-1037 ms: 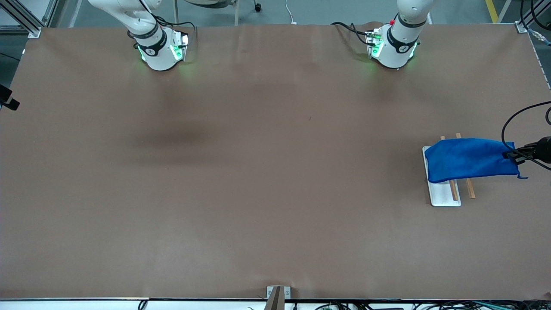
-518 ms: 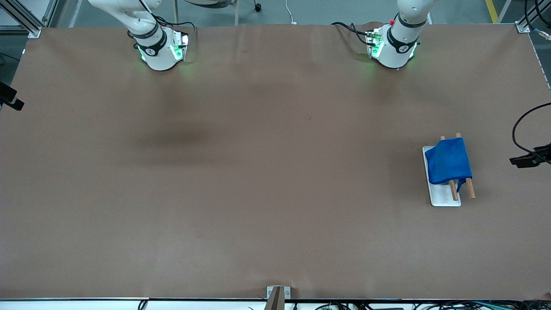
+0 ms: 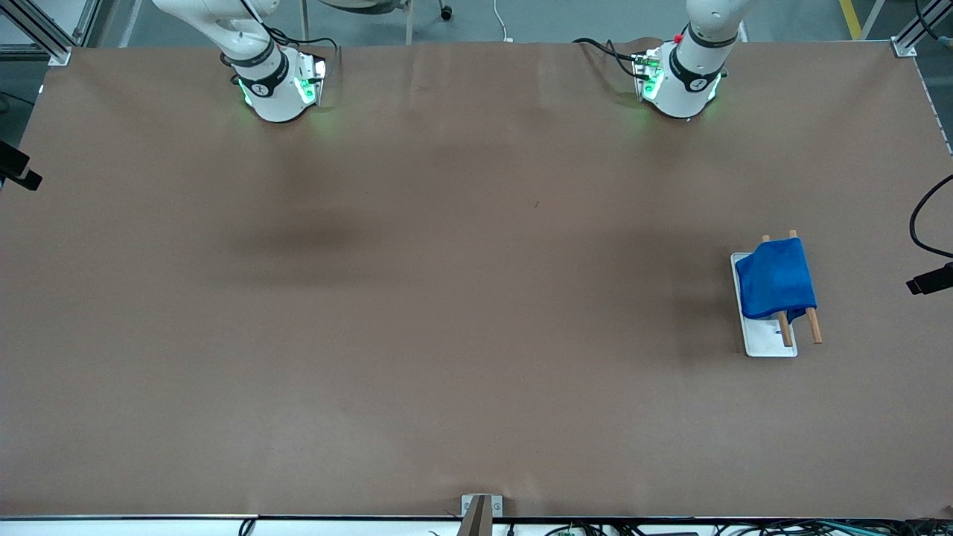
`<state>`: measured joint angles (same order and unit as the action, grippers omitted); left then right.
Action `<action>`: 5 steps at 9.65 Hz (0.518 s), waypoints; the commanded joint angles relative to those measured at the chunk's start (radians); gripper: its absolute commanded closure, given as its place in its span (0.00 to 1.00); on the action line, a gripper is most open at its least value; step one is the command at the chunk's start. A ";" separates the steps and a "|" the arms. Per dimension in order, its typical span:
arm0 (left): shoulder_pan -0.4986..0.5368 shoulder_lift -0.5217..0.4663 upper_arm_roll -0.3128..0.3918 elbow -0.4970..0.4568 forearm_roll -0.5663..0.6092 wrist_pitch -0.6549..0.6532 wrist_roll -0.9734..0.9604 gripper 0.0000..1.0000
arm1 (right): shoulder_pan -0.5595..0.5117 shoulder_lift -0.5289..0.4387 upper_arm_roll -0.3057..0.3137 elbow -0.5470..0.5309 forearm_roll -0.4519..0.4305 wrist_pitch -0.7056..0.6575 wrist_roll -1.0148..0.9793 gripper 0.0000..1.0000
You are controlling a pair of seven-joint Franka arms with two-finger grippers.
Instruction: Right arm passes towel to left arm to hang
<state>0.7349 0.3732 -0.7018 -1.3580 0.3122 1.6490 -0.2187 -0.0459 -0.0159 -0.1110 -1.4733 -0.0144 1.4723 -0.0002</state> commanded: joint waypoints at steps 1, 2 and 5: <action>0.006 -0.034 -0.062 0.003 -0.037 -0.040 0.018 0.00 | -0.012 -0.004 0.008 0.002 -0.004 -0.007 0.017 0.00; 0.006 -0.069 -0.096 0.003 -0.047 -0.040 0.016 0.00 | -0.012 -0.004 0.008 0.002 -0.004 -0.009 0.017 0.00; -0.018 -0.179 -0.136 -0.009 -0.100 -0.087 0.019 0.00 | -0.012 -0.004 0.007 0.002 -0.004 -0.007 0.017 0.00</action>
<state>0.7259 0.2586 -0.8489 -1.3274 0.2536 1.5809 -0.2182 -0.0463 -0.0159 -0.1128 -1.4733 -0.0144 1.4720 0.0008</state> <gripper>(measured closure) 0.000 0.000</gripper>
